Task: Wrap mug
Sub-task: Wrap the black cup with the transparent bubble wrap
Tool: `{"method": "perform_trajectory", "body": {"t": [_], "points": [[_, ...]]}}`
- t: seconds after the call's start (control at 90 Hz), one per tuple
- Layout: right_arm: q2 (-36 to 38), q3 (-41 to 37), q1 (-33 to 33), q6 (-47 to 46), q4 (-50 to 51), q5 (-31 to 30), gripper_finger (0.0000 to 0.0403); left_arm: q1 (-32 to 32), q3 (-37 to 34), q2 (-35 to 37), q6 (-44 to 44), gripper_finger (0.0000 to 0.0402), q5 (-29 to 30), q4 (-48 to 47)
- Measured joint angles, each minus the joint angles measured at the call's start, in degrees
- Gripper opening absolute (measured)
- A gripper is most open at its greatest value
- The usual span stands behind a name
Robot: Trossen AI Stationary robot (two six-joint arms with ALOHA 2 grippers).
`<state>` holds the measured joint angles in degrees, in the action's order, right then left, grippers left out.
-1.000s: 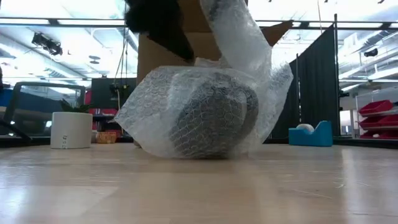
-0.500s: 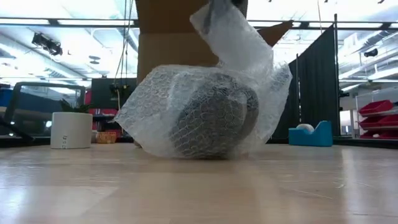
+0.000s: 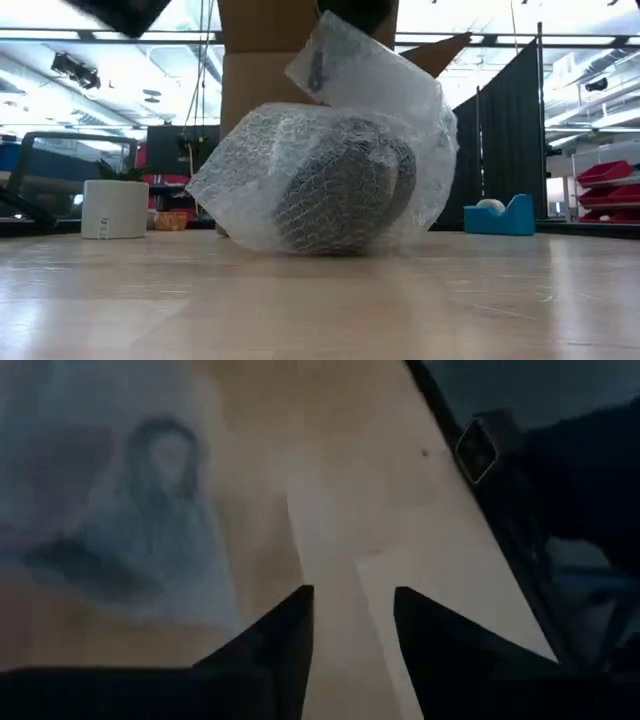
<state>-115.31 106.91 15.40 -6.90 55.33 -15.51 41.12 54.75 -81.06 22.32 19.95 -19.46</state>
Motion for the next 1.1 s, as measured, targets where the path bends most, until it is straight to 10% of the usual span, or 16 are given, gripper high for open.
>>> {"method": "perform_trajectory", "body": {"t": [0.5,1.1], "points": [[0.04,-10.01,-4.84,0.32,-4.97,7.86,0.0000,2.86,-10.22,-0.54,13.95,0.0126,2.62,19.34],[0.21,-14.29,-6.21,-20.48,-12.16,11.36,0.0000,-9.66,-11.18,-3.80,-1.28,0.0126,15.01,30.50]]}}
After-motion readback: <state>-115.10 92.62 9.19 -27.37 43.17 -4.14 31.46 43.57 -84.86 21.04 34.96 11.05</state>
